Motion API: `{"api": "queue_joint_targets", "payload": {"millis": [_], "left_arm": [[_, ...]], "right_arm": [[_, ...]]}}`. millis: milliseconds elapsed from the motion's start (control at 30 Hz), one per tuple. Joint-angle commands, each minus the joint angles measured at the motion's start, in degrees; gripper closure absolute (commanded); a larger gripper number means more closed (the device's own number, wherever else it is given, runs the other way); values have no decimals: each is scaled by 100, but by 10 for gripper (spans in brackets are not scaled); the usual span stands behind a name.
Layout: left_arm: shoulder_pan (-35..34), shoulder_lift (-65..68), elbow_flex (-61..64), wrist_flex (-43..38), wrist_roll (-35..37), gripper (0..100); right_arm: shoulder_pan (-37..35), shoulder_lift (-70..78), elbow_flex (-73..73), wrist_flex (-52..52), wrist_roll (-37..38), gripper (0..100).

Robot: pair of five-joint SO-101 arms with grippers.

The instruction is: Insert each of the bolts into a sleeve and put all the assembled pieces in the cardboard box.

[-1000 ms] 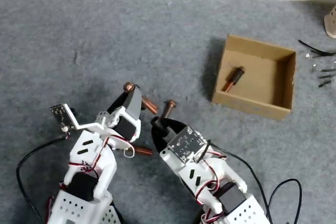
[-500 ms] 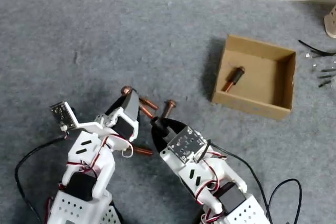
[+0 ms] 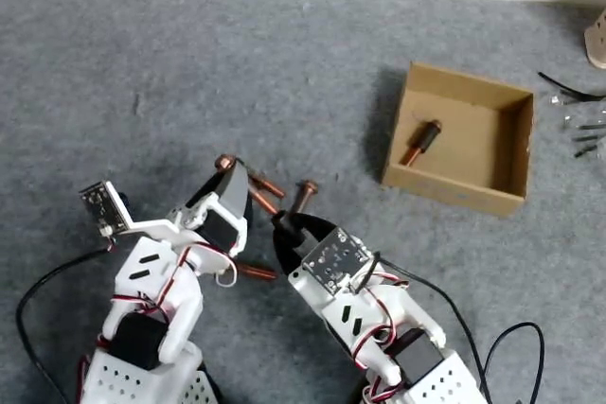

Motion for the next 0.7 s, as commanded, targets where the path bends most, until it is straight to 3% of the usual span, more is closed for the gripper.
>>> {"api": "queue_joint_targets", "payload": {"millis": [0, 433, 667], "left_arm": [[330, -13, -444, 9, 44, 996], [338, -13, -567, 35, 44, 996], [418, -13, -752, 554, 44, 996]], "right_arm": [[-13, -92, 585, -13, 70, 995], [198, -110, 585, -22, 70, 995], [198, -110, 585, -22, 70, 995]]}}
